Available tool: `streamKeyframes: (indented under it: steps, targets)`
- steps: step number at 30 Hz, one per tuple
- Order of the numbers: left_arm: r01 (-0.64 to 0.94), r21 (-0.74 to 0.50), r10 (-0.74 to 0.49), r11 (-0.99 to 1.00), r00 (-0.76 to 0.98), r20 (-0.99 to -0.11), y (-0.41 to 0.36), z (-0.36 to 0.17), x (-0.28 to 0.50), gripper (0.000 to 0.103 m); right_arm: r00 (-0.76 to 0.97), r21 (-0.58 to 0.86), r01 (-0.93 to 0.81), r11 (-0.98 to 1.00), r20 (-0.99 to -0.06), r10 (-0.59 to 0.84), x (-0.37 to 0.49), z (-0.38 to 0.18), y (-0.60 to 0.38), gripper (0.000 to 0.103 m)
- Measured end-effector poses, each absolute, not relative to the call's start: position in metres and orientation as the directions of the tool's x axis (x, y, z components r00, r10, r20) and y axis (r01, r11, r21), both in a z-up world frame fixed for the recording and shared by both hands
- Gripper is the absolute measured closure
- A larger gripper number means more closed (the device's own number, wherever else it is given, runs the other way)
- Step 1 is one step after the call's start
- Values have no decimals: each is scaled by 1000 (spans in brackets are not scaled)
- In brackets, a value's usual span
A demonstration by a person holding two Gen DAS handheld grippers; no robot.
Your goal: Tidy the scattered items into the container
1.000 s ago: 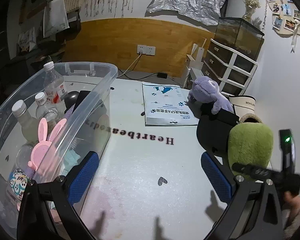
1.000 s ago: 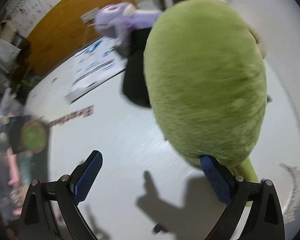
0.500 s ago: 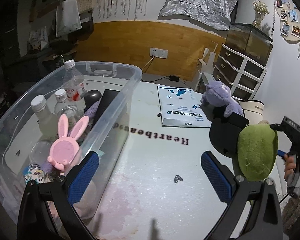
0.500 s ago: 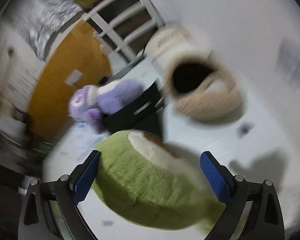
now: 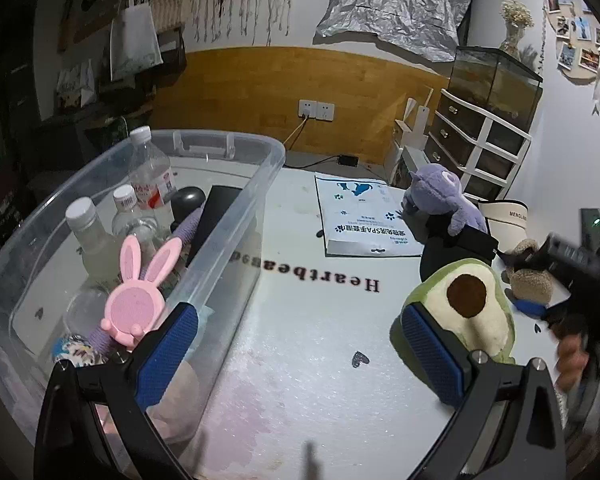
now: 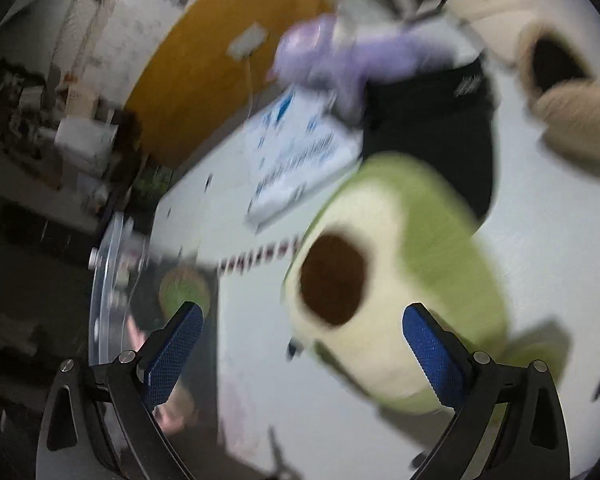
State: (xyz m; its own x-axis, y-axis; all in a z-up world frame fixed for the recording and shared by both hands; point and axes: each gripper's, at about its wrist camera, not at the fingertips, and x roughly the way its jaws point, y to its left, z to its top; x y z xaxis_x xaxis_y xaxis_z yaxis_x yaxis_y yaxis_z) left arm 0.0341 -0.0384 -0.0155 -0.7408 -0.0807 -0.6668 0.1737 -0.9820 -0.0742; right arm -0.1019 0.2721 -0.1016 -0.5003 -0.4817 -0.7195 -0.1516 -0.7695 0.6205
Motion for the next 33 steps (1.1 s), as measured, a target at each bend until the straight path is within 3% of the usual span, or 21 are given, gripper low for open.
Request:
streamKeyframes:
  steps: [3, 6, 13, 17, 23, 28, 33]
  targets:
    - [178, -75, -84, -981, -741, -666, -43, -15, 35, 0, -530, 574, -322, -753, -768, -359, -107, -115, 318, 2]
    - [183, -81, -82, -980, -737, -671, -46, -16, 35, 0, -491, 549, -397, -735, -804, -335, -109, -141, 338, 2]
    - [145, -62, -66, -987, -739, -670, -41, -15, 34, 0, -365, 602, -405, -688, -796, -483, -97, -187, 294, 2]
    - [125, -58, -56, -990, -746, -664, -40, -14, 35, 0, -308, 584, -388, -713, -811, -497, -79, -191, 253, 2]
    - [114, -77, -33, -990, -742, -669, -40, -15, 32, 0, -111, 684, -376, -626, -703, -702, -51, -213, 192, 2]
    - [107, -84, -24, -991, -744, -668, -40, -15, 32, 0, -28, 739, -241, -629, -653, -757, -46, -183, 159, 2]
    - [92, -91, -7, -992, -737, -676, -39, -18, 34, 0, -141, 763, -121, -635, -647, -750, -57, -109, 204, 2]
